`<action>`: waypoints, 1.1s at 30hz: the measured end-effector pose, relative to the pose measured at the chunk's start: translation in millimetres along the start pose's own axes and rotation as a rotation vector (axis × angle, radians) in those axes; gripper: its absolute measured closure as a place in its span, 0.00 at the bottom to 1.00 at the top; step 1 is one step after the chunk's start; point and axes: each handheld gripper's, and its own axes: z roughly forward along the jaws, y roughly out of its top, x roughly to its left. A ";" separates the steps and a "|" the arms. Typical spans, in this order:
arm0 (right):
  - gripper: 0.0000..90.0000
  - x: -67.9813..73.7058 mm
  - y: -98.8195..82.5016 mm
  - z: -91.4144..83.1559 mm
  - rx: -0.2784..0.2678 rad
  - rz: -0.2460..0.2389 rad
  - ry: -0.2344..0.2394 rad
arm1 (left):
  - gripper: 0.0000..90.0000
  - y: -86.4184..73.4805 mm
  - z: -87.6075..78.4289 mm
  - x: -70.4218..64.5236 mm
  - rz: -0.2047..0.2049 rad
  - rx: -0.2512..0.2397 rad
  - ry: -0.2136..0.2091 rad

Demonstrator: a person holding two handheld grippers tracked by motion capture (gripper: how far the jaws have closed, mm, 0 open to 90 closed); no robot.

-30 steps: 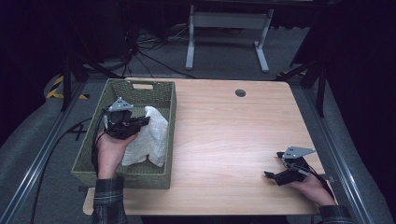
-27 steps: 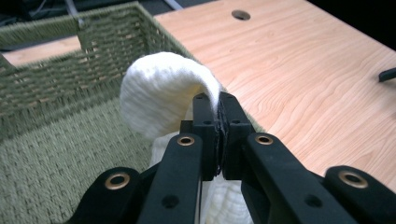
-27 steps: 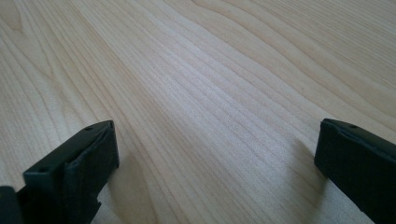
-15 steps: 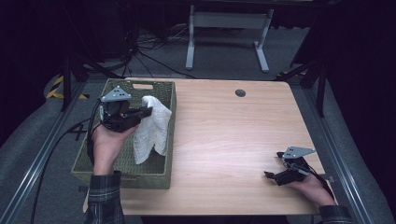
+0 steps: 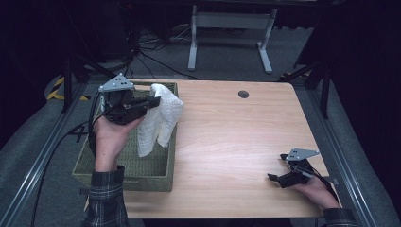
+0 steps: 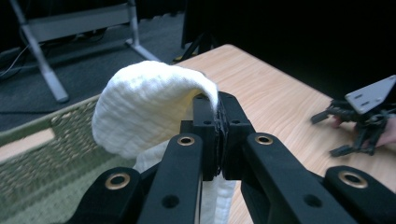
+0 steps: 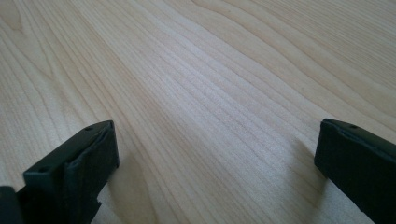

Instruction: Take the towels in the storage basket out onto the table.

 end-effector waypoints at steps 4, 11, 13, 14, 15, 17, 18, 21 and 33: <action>0.00 0.0 0.0 0.0 0.000 0.000 0.000 | 0.97 8.6 1.7 -6.8 0.017 -0.017 -0.029; 0.00 0.0 0.0 0.0 0.000 0.000 0.000 | 0.97 19.5 11.1 -21.7 0.041 -0.050 -0.103; 0.00 0.0 0.0 0.0 0.000 0.000 0.000 | 0.97 21.5 15.4 -26.1 0.047 -0.046 -0.117; 0.00 0.0 0.0 0.0 0.000 0.000 0.000 | 0.97 21.5 15.4 -26.1 0.047 -0.046 -0.117; 0.00 0.0 0.0 0.0 0.000 0.000 0.000 | 0.97 23.4 20.9 -30.7 0.056 -0.046 -0.129; 0.00 0.1 0.0 0.0 0.000 -0.001 0.001 | 0.97 25.5 26.1 -35.5 0.060 -0.042 -0.149; 0.00 0.1 0.0 0.0 0.000 -0.001 0.001 | 0.97 25.5 26.1 -35.5 0.060 -0.042 -0.149; 0.00 0.0 0.1 -0.2 0.002 -0.002 0.002 | 0.97 29.7 35.1 -43.2 0.075 -0.043 -0.177; 0.00 0.1 0.0 -0.3 0.002 -0.002 0.001 | 0.97 37.4 76.1 -73.6 0.099 -0.024 -0.285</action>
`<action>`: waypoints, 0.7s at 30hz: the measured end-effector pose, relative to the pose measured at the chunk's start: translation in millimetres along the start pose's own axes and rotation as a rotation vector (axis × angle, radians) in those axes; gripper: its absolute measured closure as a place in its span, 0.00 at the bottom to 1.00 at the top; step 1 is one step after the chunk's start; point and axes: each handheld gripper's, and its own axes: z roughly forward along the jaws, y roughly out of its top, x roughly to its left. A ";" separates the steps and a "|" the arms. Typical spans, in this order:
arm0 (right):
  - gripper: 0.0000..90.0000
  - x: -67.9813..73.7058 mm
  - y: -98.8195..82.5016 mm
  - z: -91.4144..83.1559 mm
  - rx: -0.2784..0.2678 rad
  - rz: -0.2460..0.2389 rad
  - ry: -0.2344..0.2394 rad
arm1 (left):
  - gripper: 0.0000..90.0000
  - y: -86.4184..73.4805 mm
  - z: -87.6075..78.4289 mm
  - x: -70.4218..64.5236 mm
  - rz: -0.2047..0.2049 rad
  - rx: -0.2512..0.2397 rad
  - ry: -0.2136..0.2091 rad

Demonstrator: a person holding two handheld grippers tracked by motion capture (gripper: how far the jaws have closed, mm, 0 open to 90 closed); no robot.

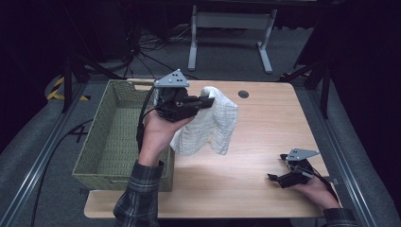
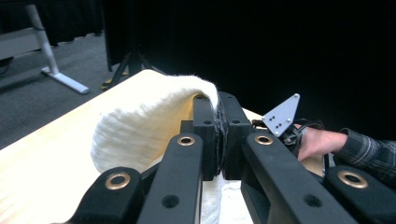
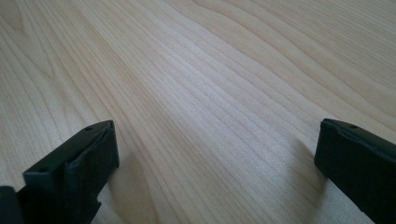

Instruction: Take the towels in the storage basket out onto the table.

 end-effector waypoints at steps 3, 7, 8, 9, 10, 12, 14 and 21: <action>0.00 0.0 0.0 0.0 0.000 0.000 0.000 | 0.97 1.6 10.7 -4.4 0.010 0.006 -0.022; 0.00 0.0 0.0 0.0 0.000 0.000 0.001 | 0.97 2.5 23.1 -9.0 0.012 0.016 -0.047; 0.00 0.0 0.0 0.0 0.000 0.000 0.001 | 0.97 2.6 27.0 -9.9 0.014 0.021 -0.056; 0.00 0.0 0.0 0.0 0.000 0.000 0.001 | 0.97 2.7 31.2 -11.0 0.015 0.028 -0.064; 0.00 0.0 0.0 -0.1 0.000 0.000 0.001 | 0.97 2.6 34.4 -12.0 0.017 0.032 -0.069; 0.00 0.0 0.0 -0.1 0.000 0.000 0.002 | 0.97 1.4 47.9 -15.2 0.023 0.048 -0.095; 0.00 0.0 0.0 -0.1 0.000 0.000 0.002 | 0.97 -0.6 57.5 -16.5 0.032 0.062 -0.111; 0.00 0.1 0.0 -0.2 0.001 0.002 0.003 | 0.97 -10.4 83.4 -22.4 0.029 0.104 -0.155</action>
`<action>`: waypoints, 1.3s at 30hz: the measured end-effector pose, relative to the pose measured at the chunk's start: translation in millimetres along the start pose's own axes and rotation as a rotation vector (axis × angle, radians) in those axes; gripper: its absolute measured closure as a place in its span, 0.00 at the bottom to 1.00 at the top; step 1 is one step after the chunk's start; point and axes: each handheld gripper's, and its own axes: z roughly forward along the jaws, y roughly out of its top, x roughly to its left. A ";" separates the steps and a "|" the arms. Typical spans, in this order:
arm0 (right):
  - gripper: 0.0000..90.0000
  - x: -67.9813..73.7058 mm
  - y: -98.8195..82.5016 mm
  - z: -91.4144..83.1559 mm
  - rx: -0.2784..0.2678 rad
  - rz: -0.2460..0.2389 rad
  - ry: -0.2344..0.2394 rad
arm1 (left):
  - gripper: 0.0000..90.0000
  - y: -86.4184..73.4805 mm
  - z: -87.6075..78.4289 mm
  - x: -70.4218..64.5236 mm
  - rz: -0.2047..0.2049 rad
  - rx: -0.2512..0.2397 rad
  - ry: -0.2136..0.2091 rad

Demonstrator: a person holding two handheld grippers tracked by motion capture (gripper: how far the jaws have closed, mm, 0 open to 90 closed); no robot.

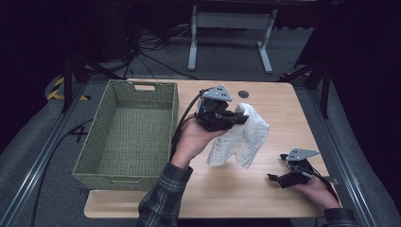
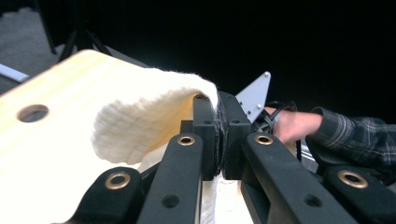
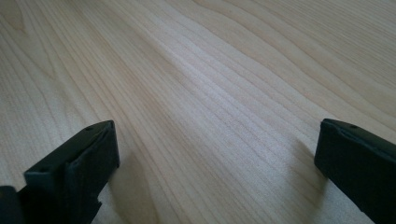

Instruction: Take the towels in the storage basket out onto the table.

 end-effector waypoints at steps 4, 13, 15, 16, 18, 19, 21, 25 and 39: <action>0.00 -0.1 -0.2 0.3 -0.003 -0.009 0.001 | 0.97 -9.4 17.0 -0.8 -0.006 0.027 -0.030; 0.00 -0.1 -0.2 0.2 -0.003 -0.009 0.002 | 0.97 -49.8 50.2 -0.2 -0.028 0.074 -0.077; 0.00 -0.1 -0.2 0.3 -0.003 -0.009 0.002 | 0.97 -57.1 54.2 1.2 -0.037 0.075 -0.081; 0.00 -0.1 -0.2 0.3 -0.003 -0.009 0.002 | 0.97 -57.1 54.2 1.2 -0.037 0.075 -0.081; 0.00 -0.1 -0.2 0.3 -0.003 -0.009 0.002 | 0.97 -65.9 61.4 2.3 -0.040 0.099 -0.073; 0.00 -0.2 -0.3 0.2 -0.003 -0.011 0.002 | 0.97 -69.0 63.7 2.1 -0.026 0.109 -0.062; 0.00 -0.1 -0.2 0.3 -0.003 -0.009 0.002 | 0.97 -72.0 64.7 2.1 -0.028 0.117 -0.060; 0.00 -0.1 -0.3 0.4 -0.004 -0.010 0.001 | 0.97 -91.4 74.4 5.9 -0.046 0.116 -0.064; 0.00 0.3 -0.3 0.6 -0.005 -0.008 -0.002 | 0.97 -129.4 109.0 18.4 -0.067 0.228 0.002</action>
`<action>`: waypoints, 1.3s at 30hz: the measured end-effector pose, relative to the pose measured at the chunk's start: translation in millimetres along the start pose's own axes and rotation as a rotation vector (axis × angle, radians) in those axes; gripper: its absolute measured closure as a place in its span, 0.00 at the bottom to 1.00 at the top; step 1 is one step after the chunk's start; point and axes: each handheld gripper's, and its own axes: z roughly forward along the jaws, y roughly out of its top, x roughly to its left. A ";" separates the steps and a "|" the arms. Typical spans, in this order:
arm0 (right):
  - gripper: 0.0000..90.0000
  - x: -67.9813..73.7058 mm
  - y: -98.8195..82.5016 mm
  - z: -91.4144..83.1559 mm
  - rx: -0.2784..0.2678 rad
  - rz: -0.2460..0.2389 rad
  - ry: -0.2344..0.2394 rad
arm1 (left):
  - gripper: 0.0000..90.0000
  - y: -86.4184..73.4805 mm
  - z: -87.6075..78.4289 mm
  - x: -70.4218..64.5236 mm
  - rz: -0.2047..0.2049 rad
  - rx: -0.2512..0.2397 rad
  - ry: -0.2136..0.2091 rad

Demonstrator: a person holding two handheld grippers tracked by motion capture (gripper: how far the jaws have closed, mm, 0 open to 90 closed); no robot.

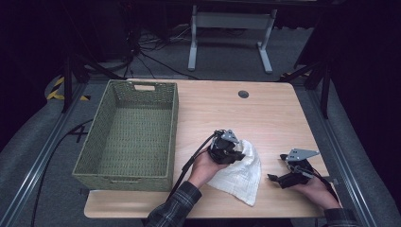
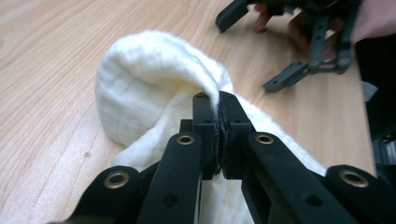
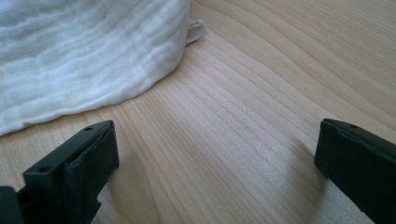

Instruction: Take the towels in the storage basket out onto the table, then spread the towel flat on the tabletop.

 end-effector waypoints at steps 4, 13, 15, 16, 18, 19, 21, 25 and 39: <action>0.00 -0.1 0.0 0.0 0.001 -0.001 0.000 | 0.93 -3.8 7.3 3.1 0.006 0.034 0.025; 0.08 0.1 5.4 -3.8 0.039 0.002 0.026 | 0.55 1.5 -9.3 0.2 -0.031 -0.009 0.040; 0.11 1.1 7.7 -6.6 0.026 0.002 0.033 | 0.53 3.0 -19.1 -3.0 -0.030 -0.023 0.059; 0.13 2.4 9.0 -8.6 0.022 0.000 0.037 | 0.52 3.1 -23.2 -4.4 -0.032 -0.029 0.063; 0.17 4.4 11.0 -11.8 0.002 -0.003 0.054 | 0.53 1.3 -31.3 -7.7 -0.041 -0.041 0.090; 0.18 6.0 12.4 -13.7 -0.010 -0.002 0.070 | 0.54 -0.1 -34.0 -8.7 -0.042 -0.046 0.105; 0.21 8.8 14.1 -15.3 -0.021 0.002 0.092 | 0.57 -3.8 -39.1 -9.6 -0.049 -0.050 0.116; 0.29 17.8 19.5 -17.1 -0.042 -0.009 0.145 | 0.66 -12.4 -49.1 -13.4 -0.063 -0.060 0.142; 0.89 68.3 35.6 -4.0 -0.030 -0.098 0.351 | 0.88 -43.8 -66.5 -31.6 -0.102 -0.036 0.201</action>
